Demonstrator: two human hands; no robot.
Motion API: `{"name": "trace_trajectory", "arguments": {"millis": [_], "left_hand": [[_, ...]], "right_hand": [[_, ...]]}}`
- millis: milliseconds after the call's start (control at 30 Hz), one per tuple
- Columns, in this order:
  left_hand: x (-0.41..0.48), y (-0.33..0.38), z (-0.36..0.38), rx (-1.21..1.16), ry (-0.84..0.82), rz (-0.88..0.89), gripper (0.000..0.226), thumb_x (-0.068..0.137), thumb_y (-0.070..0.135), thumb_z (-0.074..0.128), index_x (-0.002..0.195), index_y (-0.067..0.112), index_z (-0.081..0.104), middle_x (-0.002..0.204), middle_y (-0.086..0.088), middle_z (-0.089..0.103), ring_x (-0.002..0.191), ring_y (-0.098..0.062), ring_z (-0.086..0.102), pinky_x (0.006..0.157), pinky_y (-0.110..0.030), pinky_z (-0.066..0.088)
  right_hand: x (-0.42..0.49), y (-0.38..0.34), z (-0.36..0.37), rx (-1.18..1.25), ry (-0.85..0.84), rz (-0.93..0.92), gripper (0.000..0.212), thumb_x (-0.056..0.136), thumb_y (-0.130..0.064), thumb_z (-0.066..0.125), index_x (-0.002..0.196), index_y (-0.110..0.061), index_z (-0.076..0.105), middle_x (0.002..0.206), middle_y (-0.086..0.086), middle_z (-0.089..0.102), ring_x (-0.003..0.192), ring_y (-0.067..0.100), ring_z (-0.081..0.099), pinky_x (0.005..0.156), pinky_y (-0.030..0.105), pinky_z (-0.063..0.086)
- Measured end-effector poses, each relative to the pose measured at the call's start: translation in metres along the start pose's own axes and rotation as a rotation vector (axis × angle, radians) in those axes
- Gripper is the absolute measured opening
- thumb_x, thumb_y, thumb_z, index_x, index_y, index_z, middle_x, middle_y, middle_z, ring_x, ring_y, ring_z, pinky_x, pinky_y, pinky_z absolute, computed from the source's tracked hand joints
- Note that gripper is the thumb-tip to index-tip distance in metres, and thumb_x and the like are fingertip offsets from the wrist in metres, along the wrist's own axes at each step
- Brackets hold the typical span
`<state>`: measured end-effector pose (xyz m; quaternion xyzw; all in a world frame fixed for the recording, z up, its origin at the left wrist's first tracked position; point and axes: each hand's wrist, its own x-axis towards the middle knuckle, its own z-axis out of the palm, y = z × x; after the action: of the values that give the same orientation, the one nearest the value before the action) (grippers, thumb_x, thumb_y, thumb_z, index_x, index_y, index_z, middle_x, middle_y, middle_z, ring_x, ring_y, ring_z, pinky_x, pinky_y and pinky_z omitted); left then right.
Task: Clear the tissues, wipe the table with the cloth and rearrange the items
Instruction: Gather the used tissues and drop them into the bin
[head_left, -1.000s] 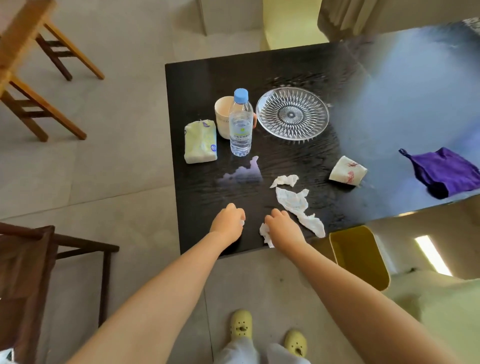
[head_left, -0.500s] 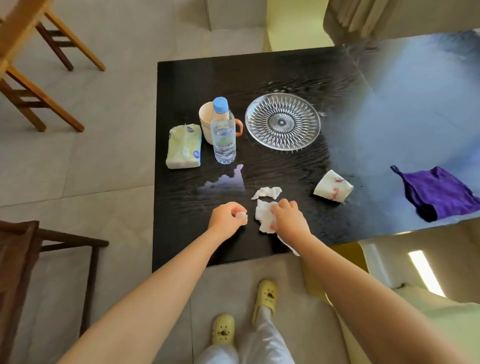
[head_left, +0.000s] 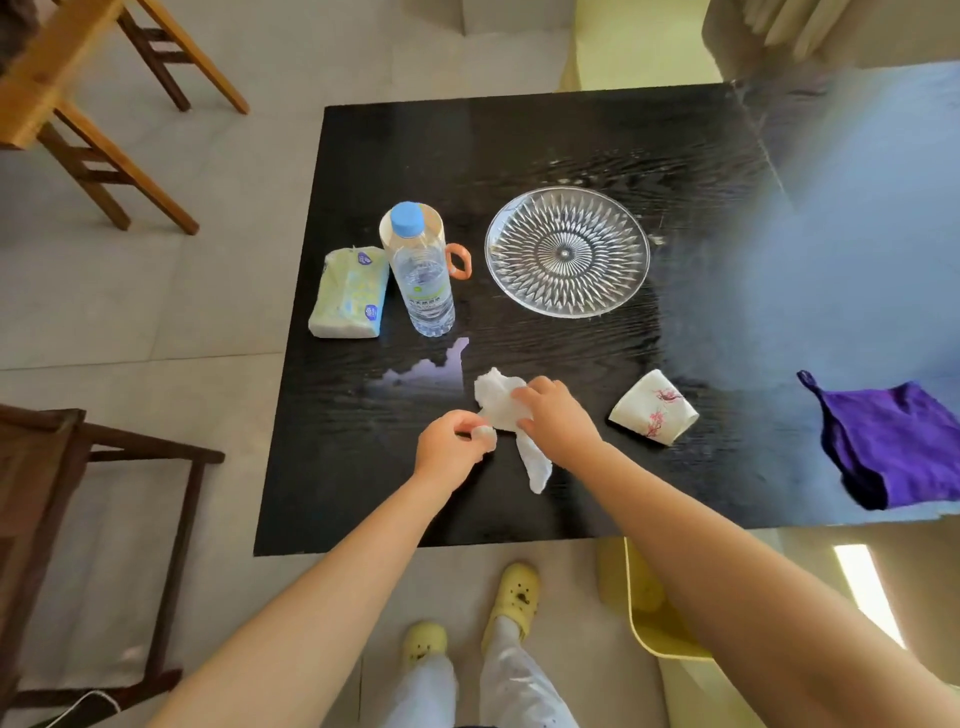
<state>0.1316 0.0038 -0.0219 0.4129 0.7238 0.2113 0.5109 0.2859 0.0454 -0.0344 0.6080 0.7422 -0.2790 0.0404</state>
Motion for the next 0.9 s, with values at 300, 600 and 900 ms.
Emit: {"name": "trace_trajectory", "arguments": {"millis": [300,600,900], "left_hand": [[0.004,0.023,0.009,0.000,0.050,0.166,0.016,0.084,0.015,0.066,0.098,0.020,0.066,0.098,0.006,0.066,0.090,-0.009,0.062,0.075,-0.018,0.050],[0.005,0.060,0.035,-0.183,-0.051,0.152,0.009,0.087,0.018,0.064,0.094,0.022,0.067,0.100,-0.002,0.071,0.094,-0.018,0.068,0.082,-0.033,0.057],[-0.009,0.102,0.061,-0.280,-0.420,0.097,0.030,0.093,0.030,0.055,0.117,0.016,0.066,0.114,-0.006,0.069,0.105,-0.018,0.066,0.092,-0.034,0.054]], "right_hand": [[-0.007,0.013,-0.006,0.036,0.046,-0.040,0.031,0.091,-0.015,0.046,0.119,-0.015,0.059,0.116,0.005,0.057,0.107,0.024,0.054,0.079,0.034,0.046],[-0.040,0.023,-0.066,0.562,0.224,0.066,0.019,0.084,-0.012,0.059,0.102,-0.015,0.063,0.101,-0.001,0.061,0.090,0.014,0.054,0.074,0.026,0.044],[-0.061,0.039,-0.089,0.802,0.436,0.296,0.016,0.083,-0.025,0.066,0.081,-0.009,0.067,0.070,-0.014,0.053,0.065,0.004,0.053,0.053,0.013,0.039]]}}
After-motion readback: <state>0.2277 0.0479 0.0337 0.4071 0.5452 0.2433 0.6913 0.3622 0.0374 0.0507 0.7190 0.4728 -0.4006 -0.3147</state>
